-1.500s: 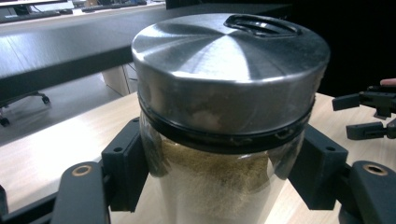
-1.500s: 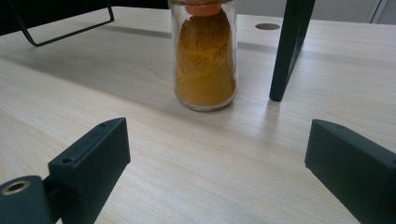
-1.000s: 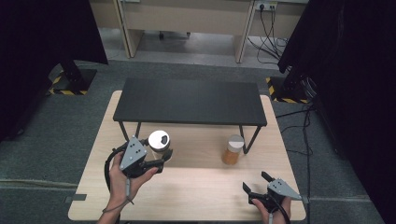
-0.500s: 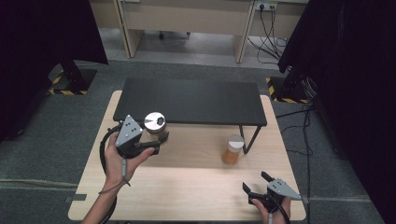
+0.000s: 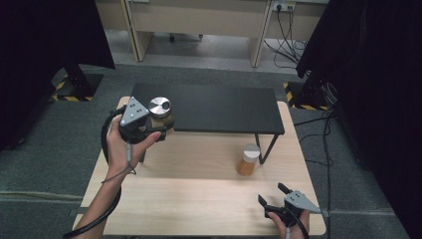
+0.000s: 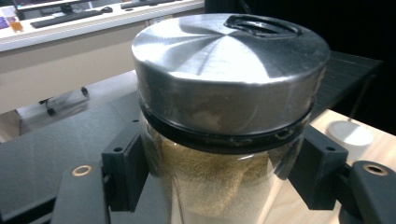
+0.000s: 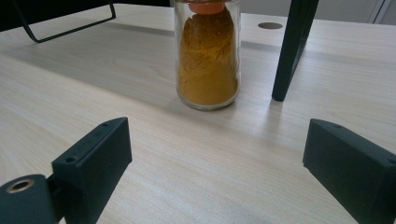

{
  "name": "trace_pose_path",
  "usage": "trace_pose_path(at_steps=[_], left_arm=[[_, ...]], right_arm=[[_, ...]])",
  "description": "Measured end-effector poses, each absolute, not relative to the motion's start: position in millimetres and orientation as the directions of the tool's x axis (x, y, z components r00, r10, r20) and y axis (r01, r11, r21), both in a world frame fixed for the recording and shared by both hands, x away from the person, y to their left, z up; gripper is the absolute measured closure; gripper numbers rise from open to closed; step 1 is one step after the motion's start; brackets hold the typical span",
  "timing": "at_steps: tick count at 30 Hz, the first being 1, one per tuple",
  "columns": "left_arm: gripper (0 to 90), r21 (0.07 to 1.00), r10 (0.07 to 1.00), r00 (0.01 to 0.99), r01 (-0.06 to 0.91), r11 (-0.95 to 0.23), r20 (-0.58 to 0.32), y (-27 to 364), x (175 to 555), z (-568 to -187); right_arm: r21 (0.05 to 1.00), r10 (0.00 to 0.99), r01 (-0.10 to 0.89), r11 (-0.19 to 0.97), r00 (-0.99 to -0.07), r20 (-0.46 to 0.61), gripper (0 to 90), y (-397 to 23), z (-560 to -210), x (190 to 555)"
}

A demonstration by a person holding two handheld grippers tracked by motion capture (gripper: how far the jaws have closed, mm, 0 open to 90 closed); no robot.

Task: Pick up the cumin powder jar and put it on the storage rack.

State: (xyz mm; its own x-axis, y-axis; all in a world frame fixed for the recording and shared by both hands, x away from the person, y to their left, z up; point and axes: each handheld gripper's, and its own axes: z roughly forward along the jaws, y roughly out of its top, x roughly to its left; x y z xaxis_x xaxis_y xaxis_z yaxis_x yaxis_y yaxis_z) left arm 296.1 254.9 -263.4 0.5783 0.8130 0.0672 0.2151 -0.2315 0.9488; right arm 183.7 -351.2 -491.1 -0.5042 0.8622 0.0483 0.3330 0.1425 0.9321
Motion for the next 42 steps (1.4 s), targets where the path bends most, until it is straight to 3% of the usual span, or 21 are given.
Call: trace_pose_path(at_steps=[18, 42], left_arm=[[30.2, 0.927, 0.868, 0.49, 0.282, -0.249, 0.084, 247, 344, -261], [30.1, 0.938, 0.872, 0.487, 0.285, -0.199, 0.037, 253, 349, -276]], right_arm=[[0.932, 0.862, 0.335, 0.142, -0.504, 0.049, 8.0, -351, -491, 184], [0.931, 0.86, 0.332, 0.148, -0.508, 0.044, 8.1, -351, -491, 184]])
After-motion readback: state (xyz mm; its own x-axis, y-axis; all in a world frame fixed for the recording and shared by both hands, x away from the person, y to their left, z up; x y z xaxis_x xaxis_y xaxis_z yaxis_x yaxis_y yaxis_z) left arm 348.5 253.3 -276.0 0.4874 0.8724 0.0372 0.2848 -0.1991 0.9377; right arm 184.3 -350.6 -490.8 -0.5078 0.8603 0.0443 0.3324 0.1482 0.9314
